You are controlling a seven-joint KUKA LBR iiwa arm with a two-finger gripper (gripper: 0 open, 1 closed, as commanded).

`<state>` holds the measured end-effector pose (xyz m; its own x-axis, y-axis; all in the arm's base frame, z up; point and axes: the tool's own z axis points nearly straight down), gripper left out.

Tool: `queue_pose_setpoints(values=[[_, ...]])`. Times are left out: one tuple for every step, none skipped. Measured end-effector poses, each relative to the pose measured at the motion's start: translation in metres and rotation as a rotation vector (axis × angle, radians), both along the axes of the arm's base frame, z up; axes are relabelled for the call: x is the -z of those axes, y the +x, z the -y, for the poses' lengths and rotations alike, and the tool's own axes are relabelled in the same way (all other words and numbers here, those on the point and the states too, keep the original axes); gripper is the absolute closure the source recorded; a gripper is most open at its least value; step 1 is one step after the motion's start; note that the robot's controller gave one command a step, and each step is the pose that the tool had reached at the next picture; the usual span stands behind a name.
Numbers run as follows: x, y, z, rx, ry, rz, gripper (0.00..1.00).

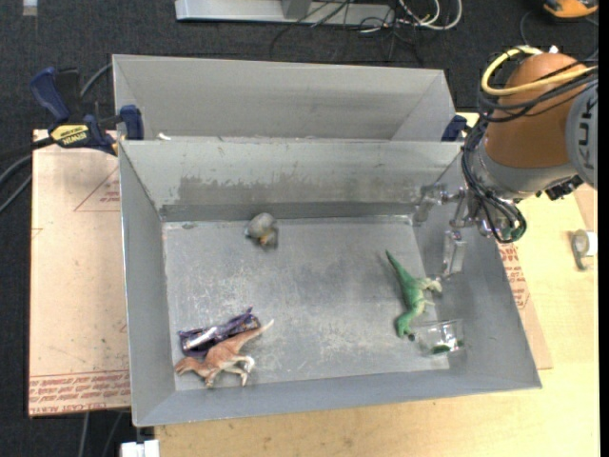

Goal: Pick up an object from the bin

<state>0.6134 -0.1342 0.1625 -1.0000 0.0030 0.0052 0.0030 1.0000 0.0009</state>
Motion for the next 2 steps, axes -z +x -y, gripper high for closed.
queue_pose_setpoints(values=[[-0.005,0.002,-0.001,-0.003,-0.001,0.008,0.00],[0.070,-0.002,0.015,-0.073,-0.001,0.007,0.00]])
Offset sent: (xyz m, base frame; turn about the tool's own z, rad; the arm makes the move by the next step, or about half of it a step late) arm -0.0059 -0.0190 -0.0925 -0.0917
